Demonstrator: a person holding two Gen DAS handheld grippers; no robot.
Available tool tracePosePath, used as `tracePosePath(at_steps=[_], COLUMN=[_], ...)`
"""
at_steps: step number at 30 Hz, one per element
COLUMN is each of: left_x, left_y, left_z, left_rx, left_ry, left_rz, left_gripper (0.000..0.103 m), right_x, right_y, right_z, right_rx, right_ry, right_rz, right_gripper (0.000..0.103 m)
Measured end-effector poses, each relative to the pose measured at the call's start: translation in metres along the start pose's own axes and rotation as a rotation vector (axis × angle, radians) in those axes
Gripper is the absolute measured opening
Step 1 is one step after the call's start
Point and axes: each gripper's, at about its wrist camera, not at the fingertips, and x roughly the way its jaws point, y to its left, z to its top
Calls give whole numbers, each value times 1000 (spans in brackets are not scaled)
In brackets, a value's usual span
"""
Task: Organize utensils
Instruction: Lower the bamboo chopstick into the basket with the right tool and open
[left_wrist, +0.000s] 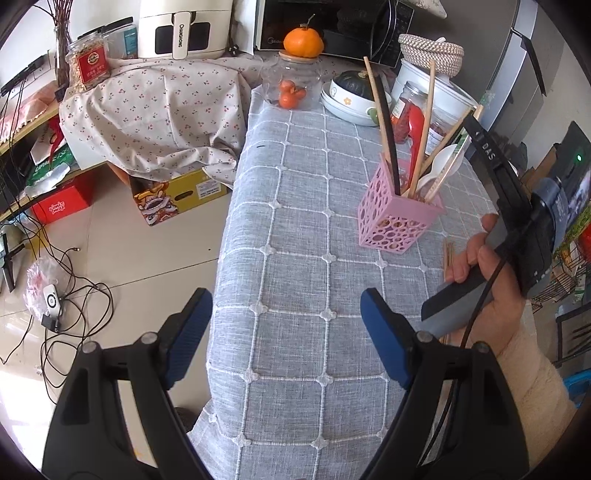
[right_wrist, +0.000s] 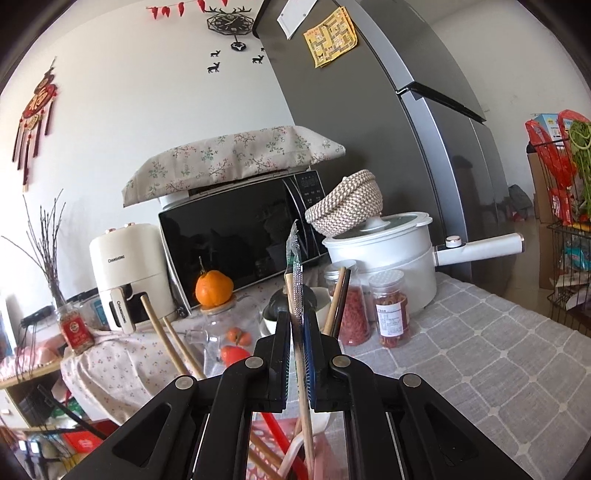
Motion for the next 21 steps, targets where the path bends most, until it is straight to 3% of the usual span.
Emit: tracePosePath(at_steps=[2,6,11,13,21], left_x=[2,6,15,20,40], left_y=[-1,-11,-31,-39,-68], left_z=[1,1,-2,-3,-6], left_rx=[-4,32,91,105,122], left_ry=[-4,-3,11,20,66], left_rz=[2,12,14,6,-23], left_gripper=[82,83,83,83,83], right_x=[-5,-13,-21,-26,-34], right_y=[0,-4,-13,-19,-62], right_z=[2,17,41,50,43], right_rx=[-11,-6,-56,-81,-164], right_ry=[11,61,170,211,488], right_rz=[7,29,43,47,12], right_gripper=[11,37,47,59,73])
